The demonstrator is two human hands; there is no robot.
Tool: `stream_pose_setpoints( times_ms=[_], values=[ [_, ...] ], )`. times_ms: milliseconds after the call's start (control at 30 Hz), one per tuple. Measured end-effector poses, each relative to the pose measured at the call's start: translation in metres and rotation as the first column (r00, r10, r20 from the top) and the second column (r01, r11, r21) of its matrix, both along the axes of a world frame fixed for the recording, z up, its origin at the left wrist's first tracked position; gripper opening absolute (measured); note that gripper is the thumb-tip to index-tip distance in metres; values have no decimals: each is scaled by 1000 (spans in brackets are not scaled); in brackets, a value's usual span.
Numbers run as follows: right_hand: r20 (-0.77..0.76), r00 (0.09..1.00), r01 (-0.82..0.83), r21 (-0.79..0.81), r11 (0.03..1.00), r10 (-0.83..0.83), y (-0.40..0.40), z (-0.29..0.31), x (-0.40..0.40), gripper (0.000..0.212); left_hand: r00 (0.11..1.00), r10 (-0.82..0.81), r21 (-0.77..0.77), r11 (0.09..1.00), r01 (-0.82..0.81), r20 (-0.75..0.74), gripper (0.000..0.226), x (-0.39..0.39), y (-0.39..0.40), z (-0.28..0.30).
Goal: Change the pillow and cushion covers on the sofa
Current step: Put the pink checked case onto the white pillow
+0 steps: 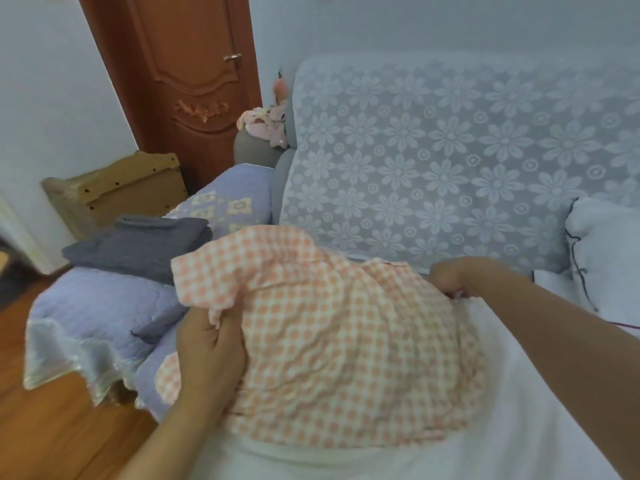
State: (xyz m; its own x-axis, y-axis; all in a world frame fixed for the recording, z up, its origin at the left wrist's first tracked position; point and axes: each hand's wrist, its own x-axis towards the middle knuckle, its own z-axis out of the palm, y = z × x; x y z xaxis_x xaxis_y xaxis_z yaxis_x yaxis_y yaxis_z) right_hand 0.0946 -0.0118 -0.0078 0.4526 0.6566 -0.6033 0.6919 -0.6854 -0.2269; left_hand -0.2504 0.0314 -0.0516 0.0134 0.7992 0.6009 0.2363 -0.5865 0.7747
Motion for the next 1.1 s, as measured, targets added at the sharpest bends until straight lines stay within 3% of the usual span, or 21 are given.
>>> stream_pose_setpoints(
  times_ms=[100,133,200,267,333,467,533,633,667,700,733,767,800,833,867,933,967,1033,1100],
  values=[
    [46,999,-6,229,973,-4,22,-23,8,29,998,39,8,999,-39,55,21,0,-1,10],
    [133,991,-2,256,967,-33,20,-26,13,30,995,53,7,999,-54,83,21,0,1,13],
    [446,887,-38,334,942,-123,-2,-32,35,28,988,113,-27,993,-111,101,28,-1,6,19],
    [584,767,-4,421,907,-267,-32,-34,71,25,989,145,-60,988,-143,33,33,2,13,23],
    [649,687,19,434,901,-327,-57,-33,91,20,991,119,-125,984,-125,-54,35,15,26,28],
    [686,646,4,436,900,-335,-89,-51,74,13,988,61,-278,956,-98,-139,35,50,69,44],
    [717,633,29,354,935,-292,-113,-74,64,21,973,-51,-342,939,-29,-224,38,63,80,47],
    [767,616,76,168,983,-179,-126,-88,45,28,939,-262,-399,903,157,-224,36,75,65,46],
    [788,588,46,191,981,-180,-115,-79,41,29,928,-294,-391,901,190,-228,33,74,53,48],
    [787,578,-51,297,954,-214,-97,-65,38,29,924,-306,-377,903,206,-229,29,72,41,50],
    [706,651,-164,487,858,-277,-75,-45,30,27,919,-317,-361,906,221,-234,27,67,32,51],
    [466,838,-162,711,684,-285,-54,-21,11,28,910,-344,-358,900,249,-230,30,65,20,55],
    [125,984,-33,831,556,-128,-39,8,-17,34,902,-376,-363,887,285,-211,38,63,13,53],
    [-127,987,51,832,552,100,-24,34,-49,44,907,-397,-398,861,316,-139,45,62,3,55],
    [-239,930,21,792,610,279,-13,49,-81,51,914,-406,-479,800,360,8,44,58,-1,58],
    [-177,857,-220,724,654,485,-3,46,-122,39,879,-393,-592,652,473,270,41,53,0,63],
    [-89,849,-320,697,641,521,5,37,-131,28,884,-395,-613,642,461,250,48,44,6,63],
    [41,863,-374,723,581,504,11,20,-130,10,912,-405,-691,639,338,71,60,13,25,56],
    [-4,893,-280,779,562,451,-1,17,-116,6,845,-452,-769,635,78,-287,55,-21,53,35]
  ],
)
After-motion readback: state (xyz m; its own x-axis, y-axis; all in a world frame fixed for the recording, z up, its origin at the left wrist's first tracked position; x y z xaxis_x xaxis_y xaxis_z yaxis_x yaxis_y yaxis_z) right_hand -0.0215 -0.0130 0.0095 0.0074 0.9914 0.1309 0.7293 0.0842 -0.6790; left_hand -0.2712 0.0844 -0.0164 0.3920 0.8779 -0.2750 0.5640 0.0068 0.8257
